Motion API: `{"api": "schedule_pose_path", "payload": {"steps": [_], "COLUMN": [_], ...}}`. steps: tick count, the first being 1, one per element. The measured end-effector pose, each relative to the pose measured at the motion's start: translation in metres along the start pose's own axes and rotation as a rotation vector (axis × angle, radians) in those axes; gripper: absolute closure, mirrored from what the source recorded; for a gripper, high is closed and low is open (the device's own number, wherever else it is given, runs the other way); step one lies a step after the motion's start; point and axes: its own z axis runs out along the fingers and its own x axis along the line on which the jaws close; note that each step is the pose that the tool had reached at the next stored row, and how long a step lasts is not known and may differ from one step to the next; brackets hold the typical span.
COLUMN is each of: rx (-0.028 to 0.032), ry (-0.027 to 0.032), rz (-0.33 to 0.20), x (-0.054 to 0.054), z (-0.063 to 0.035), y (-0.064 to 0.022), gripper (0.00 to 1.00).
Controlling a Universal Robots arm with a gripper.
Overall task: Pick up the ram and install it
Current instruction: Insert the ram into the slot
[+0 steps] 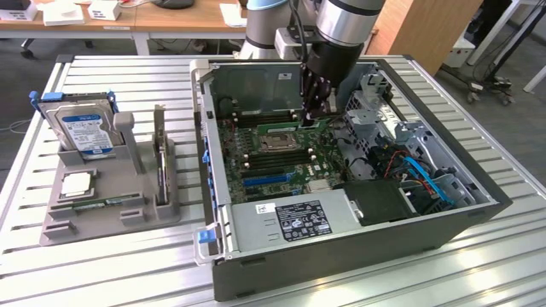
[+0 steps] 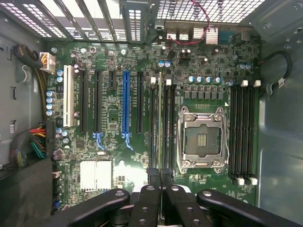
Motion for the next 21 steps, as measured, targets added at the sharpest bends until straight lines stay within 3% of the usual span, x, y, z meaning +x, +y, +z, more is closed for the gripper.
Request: {"api": "schedule_pose_path", "payload": {"steps": [6,21], "rx": [0.0,0.0], "ry": [0.0001,0.0001], "rz": [0.0,0.0], "x": [0.0,0.001], "z": [0.0027,0.021], "y": [-0.0001,-0.0009], "gripper": [0.89,0.89]}}
